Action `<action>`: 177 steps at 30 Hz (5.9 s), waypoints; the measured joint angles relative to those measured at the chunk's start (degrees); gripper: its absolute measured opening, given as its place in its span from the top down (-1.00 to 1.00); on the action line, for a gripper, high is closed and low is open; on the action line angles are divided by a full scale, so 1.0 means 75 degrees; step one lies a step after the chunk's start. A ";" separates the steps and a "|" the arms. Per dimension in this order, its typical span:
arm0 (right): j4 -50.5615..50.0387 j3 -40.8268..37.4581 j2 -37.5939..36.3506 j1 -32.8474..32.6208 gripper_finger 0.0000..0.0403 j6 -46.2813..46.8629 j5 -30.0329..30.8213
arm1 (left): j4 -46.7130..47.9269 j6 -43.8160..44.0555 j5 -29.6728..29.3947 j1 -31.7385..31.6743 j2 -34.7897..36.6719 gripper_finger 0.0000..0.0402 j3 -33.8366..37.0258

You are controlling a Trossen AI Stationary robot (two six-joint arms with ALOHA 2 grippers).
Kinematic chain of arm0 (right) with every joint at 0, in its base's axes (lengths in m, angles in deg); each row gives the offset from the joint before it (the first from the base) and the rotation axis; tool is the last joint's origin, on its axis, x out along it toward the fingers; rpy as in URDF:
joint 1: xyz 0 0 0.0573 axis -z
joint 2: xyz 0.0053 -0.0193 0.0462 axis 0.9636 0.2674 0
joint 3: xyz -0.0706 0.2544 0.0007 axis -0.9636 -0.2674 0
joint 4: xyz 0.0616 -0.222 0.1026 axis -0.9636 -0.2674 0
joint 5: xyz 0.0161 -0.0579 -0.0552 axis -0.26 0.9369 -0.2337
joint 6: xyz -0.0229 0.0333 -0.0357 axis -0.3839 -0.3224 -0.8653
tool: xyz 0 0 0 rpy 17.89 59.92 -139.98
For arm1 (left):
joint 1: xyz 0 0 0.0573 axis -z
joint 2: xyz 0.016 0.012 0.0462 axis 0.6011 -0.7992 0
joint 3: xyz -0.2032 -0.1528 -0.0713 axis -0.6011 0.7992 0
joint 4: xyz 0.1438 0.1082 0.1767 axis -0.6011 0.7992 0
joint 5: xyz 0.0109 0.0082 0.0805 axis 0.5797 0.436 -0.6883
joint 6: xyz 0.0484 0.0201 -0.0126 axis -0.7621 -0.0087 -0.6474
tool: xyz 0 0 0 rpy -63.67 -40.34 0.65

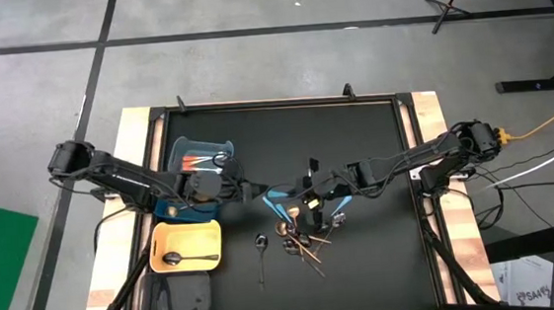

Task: Sort silverware by color (type)
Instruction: Put the blue spoon into the black bin

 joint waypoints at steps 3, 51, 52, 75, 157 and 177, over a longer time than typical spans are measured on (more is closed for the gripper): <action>-0.0175 0.0000 0.0000 0.0000 1.00 0.0000 -0.0055 | -0.0107 0.0002 0.0006 0.0000 -0.0070 0.55 0.0000; -0.0141 -0.0003 0.0006 0.0000 1.00 0.0000 -0.0087 | -0.1340 0.0207 -0.0807 0.0580 -0.0865 0.55 0.0000; -0.0143 -0.0003 0.0006 0.0000 1.00 0.0000 -0.0087 | -0.1333 0.0207 -0.0806 0.0580 -0.0865 0.55 0.0000; -0.0361 -0.0006 0.0262 -0.0009 1.00 0.0026 -0.0364 | -0.1338 0.0408 -0.0363 0.0574 -0.2189 0.55 -0.0686; -0.2563 0.0000 -0.1600 0.0000 0.49 -0.0198 0.0318 | 0.7972 0.6054 0.4861 0.4261 0.4832 0.99 -0.0673; -0.2560 -0.0003 -0.1594 0.0000 0.49 -0.0198 0.0312 | 0.8264 0.7573 0.4599 0.5176 0.3022 0.98 -0.0673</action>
